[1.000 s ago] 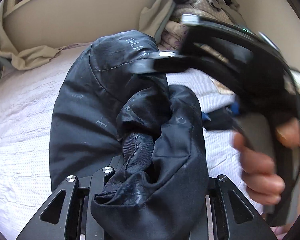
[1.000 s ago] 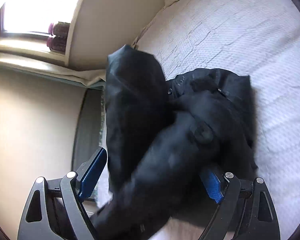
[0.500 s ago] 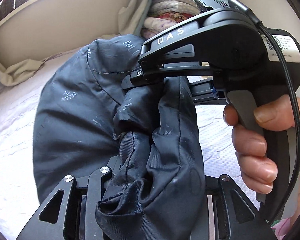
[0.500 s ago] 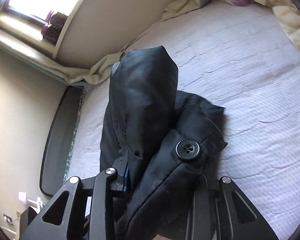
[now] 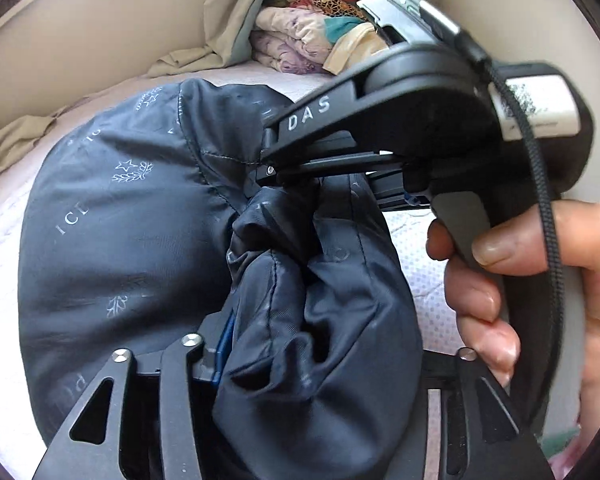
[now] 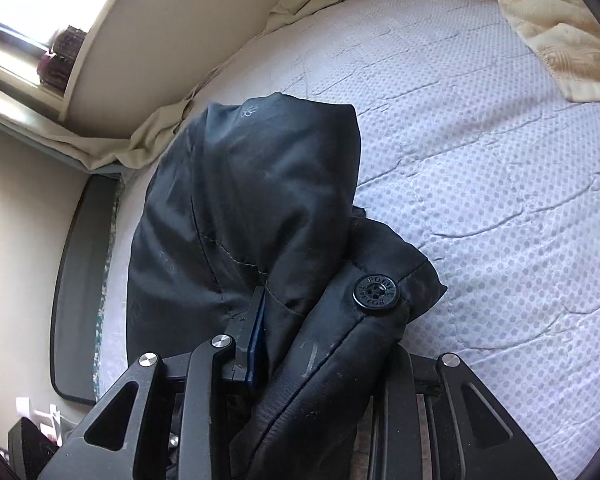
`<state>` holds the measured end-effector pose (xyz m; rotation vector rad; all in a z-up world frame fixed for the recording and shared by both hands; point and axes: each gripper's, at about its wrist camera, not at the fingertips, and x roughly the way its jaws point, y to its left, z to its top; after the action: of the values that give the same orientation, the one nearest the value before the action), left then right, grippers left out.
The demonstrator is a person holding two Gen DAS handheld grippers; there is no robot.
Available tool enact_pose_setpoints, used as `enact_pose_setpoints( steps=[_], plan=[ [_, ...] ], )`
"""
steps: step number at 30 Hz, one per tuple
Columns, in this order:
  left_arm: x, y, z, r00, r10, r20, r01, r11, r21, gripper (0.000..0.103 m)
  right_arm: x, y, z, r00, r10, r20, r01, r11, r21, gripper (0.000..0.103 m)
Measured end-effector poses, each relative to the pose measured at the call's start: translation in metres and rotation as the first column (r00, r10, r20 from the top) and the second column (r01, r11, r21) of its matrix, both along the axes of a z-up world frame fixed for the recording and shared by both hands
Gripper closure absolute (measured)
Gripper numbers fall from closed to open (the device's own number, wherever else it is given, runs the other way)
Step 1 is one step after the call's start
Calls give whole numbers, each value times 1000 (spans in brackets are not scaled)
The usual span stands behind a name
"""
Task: Fold large clothes
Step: 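Bring the right tool beside the left tool and grasp the rolled bundle, then open the left tool while the right tool holds the rolled jacket bundle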
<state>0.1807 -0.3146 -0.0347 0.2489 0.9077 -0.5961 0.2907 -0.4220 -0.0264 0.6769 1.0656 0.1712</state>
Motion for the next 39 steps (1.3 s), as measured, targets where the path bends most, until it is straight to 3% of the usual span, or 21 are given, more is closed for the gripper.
enact_pose_setpoints(
  steps=[6, 11, 16, 21, 28, 30, 33, 36, 39],
  plan=[
    [2, 40, 22, 992, -39, -120, 26, 994, -109, 37, 1, 13, 7, 999, 33, -2, -33, 998, -48, 74],
    [-6, 101, 51, 994, -34, -105, 13, 980, -199, 25, 5, 14, 8, 999, 33, -8, -34, 998, -52, 73],
    [-12, 152, 55, 999, 48, -19, -50, 990, -132, 23, 5, 8, 1, 999, 18, -27, -19, 999, -44, 70],
    [13, 169, 18, 996, 35, -80, -39, 998, -55, 24, 4, 8, -3, 999, -1, -40, 0, 1000, -28, 64],
    [16, 180, -8, 993, 44, -106, -53, 995, -85, 22, -3, 10, -5, 999, -33, -28, 32, 999, -41, 61],
    [16, 179, 1, 995, 43, -92, -52, 994, -94, 22, -4, 10, -4, 999, -36, -26, 34, 996, -79, 61],
    [14, 175, 26, 999, 39, 13, -37, 990, -138, 23, -3, 10, -4, 999, -25, -30, 22, 996, -82, 61],
    [20, 165, 31, 1000, 11, -2, -11, 986, -165, 27, -4, 9, -7, 999, -30, -36, 27, 997, -68, 60],
    [23, 151, 13, 1000, -8, -18, 6, 994, -111, 31, -6, 4, -11, 998, -46, -49, 44, 998, -42, 57]
  ],
)
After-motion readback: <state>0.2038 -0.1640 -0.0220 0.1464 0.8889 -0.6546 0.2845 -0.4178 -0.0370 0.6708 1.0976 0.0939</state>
